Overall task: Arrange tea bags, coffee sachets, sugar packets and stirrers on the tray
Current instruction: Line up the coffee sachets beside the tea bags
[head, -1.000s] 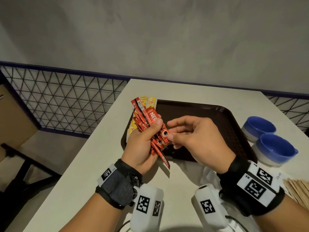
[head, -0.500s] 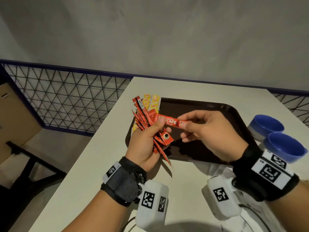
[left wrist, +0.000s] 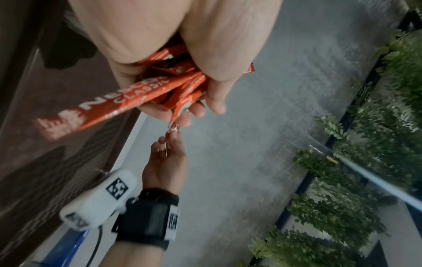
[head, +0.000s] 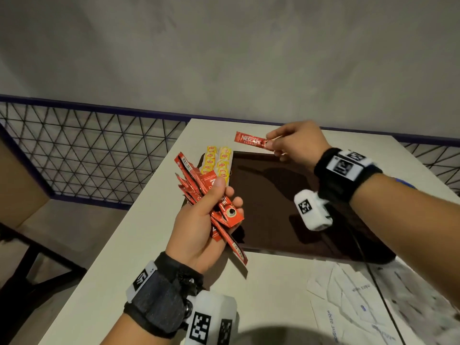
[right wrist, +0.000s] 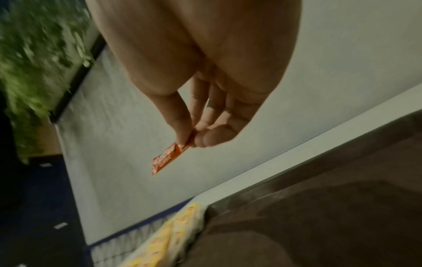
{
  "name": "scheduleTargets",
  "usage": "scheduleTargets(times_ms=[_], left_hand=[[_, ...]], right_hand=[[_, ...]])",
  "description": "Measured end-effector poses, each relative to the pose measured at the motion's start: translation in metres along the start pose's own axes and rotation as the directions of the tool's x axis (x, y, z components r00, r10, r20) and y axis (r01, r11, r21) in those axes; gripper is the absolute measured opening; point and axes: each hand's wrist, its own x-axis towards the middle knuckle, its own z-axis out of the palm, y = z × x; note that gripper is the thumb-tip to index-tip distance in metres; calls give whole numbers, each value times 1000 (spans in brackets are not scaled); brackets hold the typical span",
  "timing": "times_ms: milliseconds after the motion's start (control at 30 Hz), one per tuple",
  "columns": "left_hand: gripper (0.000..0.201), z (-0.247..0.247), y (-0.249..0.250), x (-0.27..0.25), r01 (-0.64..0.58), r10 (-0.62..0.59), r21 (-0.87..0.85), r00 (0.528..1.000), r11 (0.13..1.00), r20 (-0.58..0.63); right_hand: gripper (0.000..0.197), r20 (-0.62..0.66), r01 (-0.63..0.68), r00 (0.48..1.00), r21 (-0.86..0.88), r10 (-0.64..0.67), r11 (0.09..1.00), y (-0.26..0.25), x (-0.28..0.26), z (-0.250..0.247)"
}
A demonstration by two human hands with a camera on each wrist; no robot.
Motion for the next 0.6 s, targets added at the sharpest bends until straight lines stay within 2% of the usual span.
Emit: scheduleTargets(times_ms=[167, 233, 333, 467, 600], left_hand=[[28, -7, 0, 6, -4, 2, -33, 999, 999, -37], [26, -8, 0, 7, 4, -5, -47, 1000, 999, -11], [30, -10, -1, 10, 20, -20, -36, 1000, 999, 11], [46, -12, -2, 26, 69, -70, -21, 997, 997, -36], [43, -14, -5, 27, 59, -60, -51, 998, 997, -34]], right_hand=[[10, 11, -40, 999, -202, 43, 979, 22, 61, 14], [11, 26, -54, 998, -295, 64, 954, 32, 75, 18], [12, 80, -71, 991, -346, 105, 936, 45, 88, 23], [12, 122, -46, 987, -420, 106, 906, 52, 98, 31], [12, 130, -43, 985, -466, 117, 884, 53, 106, 38]])
